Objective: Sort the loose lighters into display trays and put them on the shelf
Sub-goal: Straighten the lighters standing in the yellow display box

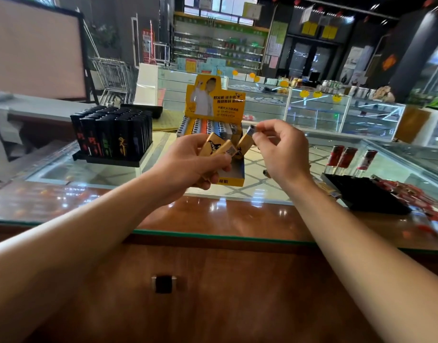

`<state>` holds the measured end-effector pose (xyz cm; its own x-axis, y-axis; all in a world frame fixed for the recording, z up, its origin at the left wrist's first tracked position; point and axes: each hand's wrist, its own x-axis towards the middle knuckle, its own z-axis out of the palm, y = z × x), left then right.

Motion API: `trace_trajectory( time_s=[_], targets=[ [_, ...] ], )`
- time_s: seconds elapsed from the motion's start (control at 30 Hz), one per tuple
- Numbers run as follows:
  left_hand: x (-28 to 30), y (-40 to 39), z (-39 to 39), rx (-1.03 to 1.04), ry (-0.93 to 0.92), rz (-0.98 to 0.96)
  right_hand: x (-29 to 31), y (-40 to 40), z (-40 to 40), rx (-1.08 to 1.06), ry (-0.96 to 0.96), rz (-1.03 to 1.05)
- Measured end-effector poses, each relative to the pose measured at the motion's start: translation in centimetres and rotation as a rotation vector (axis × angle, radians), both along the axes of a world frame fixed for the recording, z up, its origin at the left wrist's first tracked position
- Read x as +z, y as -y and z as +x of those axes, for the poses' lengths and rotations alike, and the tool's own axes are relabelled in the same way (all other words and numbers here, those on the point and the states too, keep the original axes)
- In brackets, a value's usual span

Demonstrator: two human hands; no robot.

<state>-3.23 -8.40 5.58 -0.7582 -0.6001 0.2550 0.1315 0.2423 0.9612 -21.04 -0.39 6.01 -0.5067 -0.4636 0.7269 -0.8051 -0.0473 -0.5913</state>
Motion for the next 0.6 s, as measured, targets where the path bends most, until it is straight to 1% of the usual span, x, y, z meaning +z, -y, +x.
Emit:
trace_trajectory(
  time_s=[0.23, 0.43, 0.6],
  targets=[
    [0.2, 0.4, -0.5, -0.024, 0.038, -0.098, 0.4, 1.5, -0.8, -0.012, -0.150, 0.047],
    [-0.6, 1.0, -0.3, -0.098, 0.046, -0.045, 0.4, 2.6, -1.6, -0.015, -0.202, 0.074],
    [-0.6, 1.3, -0.4, -0.069, 0.026, -0.064, 0.2, 3.2, -1.8, -0.004, -0.242, 0.089]
  ],
)
